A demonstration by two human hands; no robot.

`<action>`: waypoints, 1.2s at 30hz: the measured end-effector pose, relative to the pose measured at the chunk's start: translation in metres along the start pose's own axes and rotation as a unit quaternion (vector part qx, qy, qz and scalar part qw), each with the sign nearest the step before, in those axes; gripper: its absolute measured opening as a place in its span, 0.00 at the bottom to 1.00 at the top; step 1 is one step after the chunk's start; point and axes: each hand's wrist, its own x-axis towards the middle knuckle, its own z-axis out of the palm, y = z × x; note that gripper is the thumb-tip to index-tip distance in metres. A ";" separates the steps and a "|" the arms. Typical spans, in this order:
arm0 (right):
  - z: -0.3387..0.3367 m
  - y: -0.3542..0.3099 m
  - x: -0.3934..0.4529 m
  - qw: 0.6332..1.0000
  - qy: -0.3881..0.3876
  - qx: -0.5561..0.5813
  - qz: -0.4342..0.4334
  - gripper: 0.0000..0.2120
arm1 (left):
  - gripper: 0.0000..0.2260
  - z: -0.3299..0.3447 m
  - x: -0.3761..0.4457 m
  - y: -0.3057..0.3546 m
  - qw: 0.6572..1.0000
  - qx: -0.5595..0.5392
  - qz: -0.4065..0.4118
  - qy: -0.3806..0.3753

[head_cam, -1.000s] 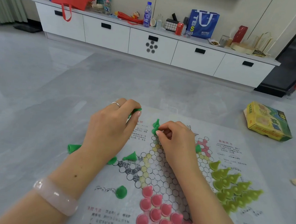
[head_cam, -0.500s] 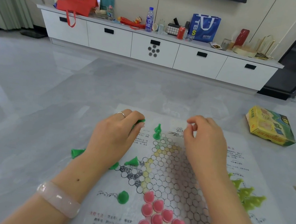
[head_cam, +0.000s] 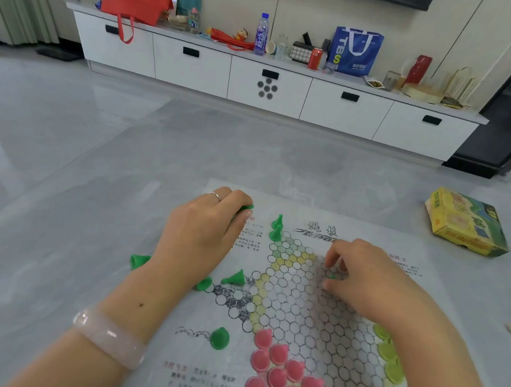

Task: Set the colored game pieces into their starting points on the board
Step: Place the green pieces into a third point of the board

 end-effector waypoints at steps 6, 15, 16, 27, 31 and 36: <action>-0.001 0.000 -0.004 0.999 -0.029 -0.019 0.018 0.08 | 0.11 -0.001 0.000 0.000 1.000 0.000 -0.002 0.004; 0.002 -0.017 0.011 0.911 0.126 0.390 -0.052 0.06 | 0.11 -0.001 0.001 -0.002 1.000 -0.008 -0.012 0.004; 0.007 -0.019 0.016 0.903 0.124 0.408 -0.048 0.05 | 0.11 -0.001 0.001 -0.002 1.000 -0.010 -0.010 0.004; 0.044 -0.024 0.046 0.862 0.240 0.447 -0.023 0.04 | 0.11 0.000 0.001 -0.002 1.000 -0.017 -0.023 0.004; 0.047 -0.021 0.052 0.907 0.258 0.331 -0.037 0.03 | 0.12 0.001 0.001 -0.002 0.999 -0.029 -0.027 -0.003; 0.049 -0.016 0.055 0.926 0.252 0.277 -0.044 0.03 | 0.12 0.000 0.001 -0.001 0.999 -0.029 -0.030 -0.008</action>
